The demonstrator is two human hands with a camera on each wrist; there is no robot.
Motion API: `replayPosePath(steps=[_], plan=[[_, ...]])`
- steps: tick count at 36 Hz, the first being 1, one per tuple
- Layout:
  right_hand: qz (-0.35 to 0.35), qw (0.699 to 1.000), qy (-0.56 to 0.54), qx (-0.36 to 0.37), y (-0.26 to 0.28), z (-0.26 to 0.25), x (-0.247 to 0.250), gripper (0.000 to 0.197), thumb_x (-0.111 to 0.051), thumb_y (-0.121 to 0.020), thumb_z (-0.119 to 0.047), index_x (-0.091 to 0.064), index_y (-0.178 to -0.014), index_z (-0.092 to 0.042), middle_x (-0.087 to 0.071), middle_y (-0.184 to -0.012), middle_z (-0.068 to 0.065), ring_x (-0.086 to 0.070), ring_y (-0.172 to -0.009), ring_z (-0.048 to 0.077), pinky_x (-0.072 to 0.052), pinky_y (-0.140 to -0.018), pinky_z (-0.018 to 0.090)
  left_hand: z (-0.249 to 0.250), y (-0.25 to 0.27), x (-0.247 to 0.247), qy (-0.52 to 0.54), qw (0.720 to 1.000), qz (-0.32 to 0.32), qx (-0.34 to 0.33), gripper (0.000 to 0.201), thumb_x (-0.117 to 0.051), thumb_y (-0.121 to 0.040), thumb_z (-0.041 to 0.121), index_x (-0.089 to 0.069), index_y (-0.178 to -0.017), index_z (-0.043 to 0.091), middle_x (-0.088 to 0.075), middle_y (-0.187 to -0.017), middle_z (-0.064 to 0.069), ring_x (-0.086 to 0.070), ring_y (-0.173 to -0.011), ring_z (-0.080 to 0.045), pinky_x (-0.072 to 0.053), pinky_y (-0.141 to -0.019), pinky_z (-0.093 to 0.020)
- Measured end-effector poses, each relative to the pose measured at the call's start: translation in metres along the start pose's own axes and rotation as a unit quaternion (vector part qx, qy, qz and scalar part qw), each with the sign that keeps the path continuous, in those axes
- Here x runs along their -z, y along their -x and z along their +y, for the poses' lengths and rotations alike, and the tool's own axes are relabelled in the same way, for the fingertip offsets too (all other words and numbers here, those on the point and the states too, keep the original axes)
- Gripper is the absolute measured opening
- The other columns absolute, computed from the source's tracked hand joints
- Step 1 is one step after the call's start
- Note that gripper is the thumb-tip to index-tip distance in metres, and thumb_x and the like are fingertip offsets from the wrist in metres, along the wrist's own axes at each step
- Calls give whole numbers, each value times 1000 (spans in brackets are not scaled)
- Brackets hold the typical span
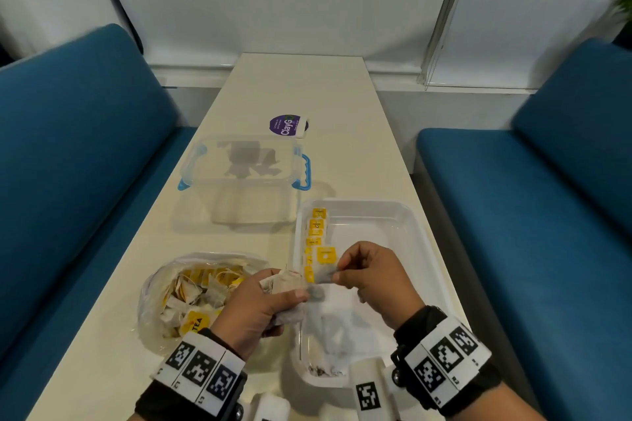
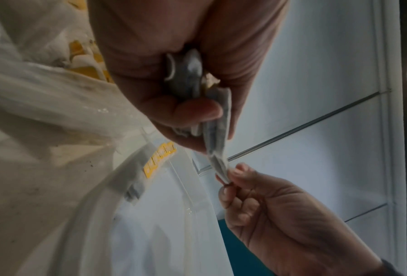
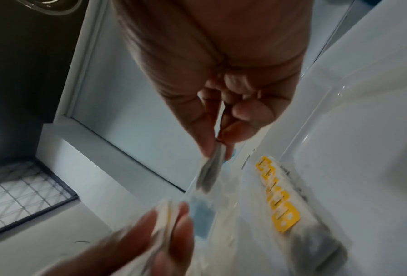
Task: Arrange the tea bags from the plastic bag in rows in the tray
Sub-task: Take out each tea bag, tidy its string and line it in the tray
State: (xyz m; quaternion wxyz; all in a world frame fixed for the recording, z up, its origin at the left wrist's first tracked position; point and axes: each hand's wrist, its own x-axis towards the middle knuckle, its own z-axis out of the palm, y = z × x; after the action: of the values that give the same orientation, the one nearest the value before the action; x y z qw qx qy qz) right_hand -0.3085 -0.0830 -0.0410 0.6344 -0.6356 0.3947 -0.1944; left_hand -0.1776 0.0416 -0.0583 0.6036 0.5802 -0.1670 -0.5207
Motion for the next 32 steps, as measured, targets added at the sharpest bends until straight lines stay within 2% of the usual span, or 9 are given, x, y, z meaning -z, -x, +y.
replayPosePath(steps=[3, 5, 10, 15, 20, 23, 28, 30, 32], plan=[[14, 998, 56, -30, -11, 0, 11, 25, -61, -71, 18, -56, -69, -6, -55, -59, 8, -49, -47, 12, -33, -37, 15, -1, 2, 1, -18, 1000, -14, 8, 19, -63, -79, -5, -54, -95, -1, -49, -88, -20, -38, -35, -10, -24, -37, -13], [4, 992, 111, -58, -20, 2, 16, 22, -60, -72, 15, -57, -70, -7, -57, -60, 10, -52, -50, 16, -34, -38, 21, -2, 3, 1, -35, 999, -26, 14, 15, -59, -82, -7, -54, -95, -3, -46, -89, -20, -39, -35, -9, -25, -35, -14], [-108, 960, 221, -132, -35, 2, 11, 23, -57, -79, 13, -54, -71, -9, -61, -65, 11, -61, -52, 15, -42, -39, 21, -11, -1, 3, -52, 997, -37, 34, 13, -56, -86, -8, -53, -98, -8, -41, -57, -9, -40, -34, -9, -27, -36, -13], [-195, 920, 295, -169, -46, -1, -6, 24, -57, -82, 11, -54, -70, -10, -62, -63, 8, -64, -54, 14, -50, -47, 20, -18, -3, 3, -62, 996, -23, 54, 9, -57, -86, -6, -55, -94, -6, -46, -48, -2, -44, -36, -10, -32, -37, -14], [-221, 887, 355, -196, -60, -1, -23, 18, -56, -84, 7, -56, -74, -8, -65, -73, 14, -65, -79, 31, -55, -78, 39, -16, -3, 3, -44, 997, -26, 61, 7, -56, -85, -8, -53, -89, -3, -45, -50, -2, -42, -36, -10, -30, -37, -13], [-243, 859, 393, -222, -65, 1, -32, 17, -52, -89, 6, -54, -76, -5, -63, -71, 13, -62, -74, 29, -53, -84, 40, -18, -4, 4, -37, 997, -30, 61, 9, -56, -85, -9, -52, -84, -1, -43, -49, -1, -40, -36, -10, -30, -36, -13], [-264, 838, 413, -241, -65, 1, -37, 5, -50, -93, 1, -56, -94, 1, -65, -114, 23, -65, -89, 31, -50, -90, 39, -19, -4, 4, -32, 997, -36, 59, 10, -56, -85, -9, -52, -85, 0, -44, -48, 1, -42, -36, -10, -30, -36, -13], [-268, 838, 409, -241, -65, 2, -37, 5, -51, -92, 1, -54, -88, -1, -67, -107, 21, -64, -82, 29, -50, -89, 38, -19, -4, 4, -31, 997, -33, 61, 10, -56, -85, -9, -52, -86, 0, -46, -49, 0, -44, -36, -10, -31, -36, -13], [-268, 843, 402, -234, -66, 3, -35, 11, -52, -91, 2, -52, -83, -5, -67, -85, 16, -63, -81, 29, -52, -83, 37, -18, -4, 5, -37, 997, -26, 62, 9, -58, -85, -7, -53, -89, 0, -49, -53, -1, -47, -37, -10, -34, -36, -14]])
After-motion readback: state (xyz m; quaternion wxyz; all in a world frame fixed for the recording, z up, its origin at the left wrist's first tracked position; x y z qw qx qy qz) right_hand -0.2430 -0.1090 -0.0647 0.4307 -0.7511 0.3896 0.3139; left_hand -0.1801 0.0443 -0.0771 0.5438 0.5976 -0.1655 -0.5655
